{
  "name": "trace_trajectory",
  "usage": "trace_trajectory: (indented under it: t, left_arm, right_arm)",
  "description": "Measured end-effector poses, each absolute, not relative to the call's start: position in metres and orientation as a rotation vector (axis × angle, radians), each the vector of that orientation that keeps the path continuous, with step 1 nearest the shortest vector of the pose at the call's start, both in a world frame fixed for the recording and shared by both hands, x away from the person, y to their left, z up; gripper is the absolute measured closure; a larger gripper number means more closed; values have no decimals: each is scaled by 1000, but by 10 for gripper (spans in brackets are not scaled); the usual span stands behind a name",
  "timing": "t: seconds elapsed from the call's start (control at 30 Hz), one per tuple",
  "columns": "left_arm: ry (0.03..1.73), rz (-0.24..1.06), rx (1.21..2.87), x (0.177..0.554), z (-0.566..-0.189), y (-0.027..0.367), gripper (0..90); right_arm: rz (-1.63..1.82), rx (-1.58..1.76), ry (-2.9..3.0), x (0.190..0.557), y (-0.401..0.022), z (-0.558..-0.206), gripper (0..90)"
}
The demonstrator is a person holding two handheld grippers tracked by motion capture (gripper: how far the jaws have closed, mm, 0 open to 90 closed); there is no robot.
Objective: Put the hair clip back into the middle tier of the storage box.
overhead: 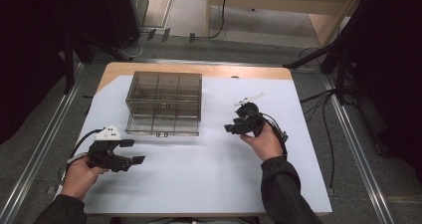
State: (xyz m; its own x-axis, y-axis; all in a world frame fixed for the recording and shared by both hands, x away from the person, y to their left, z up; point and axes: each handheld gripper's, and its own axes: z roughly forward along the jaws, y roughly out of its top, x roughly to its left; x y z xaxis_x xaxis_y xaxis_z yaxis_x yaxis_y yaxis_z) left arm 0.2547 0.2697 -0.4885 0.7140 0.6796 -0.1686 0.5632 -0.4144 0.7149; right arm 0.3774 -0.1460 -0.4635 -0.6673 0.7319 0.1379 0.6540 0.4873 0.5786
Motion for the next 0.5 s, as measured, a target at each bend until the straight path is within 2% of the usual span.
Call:
trace_trajectory:
  t: [0.5]
  left_arm:
    - [930, 193, 2136, 251, -489, 267, 244]
  right_arm:
    - [932, 1230, 2571, 389, -158, -456, 566]
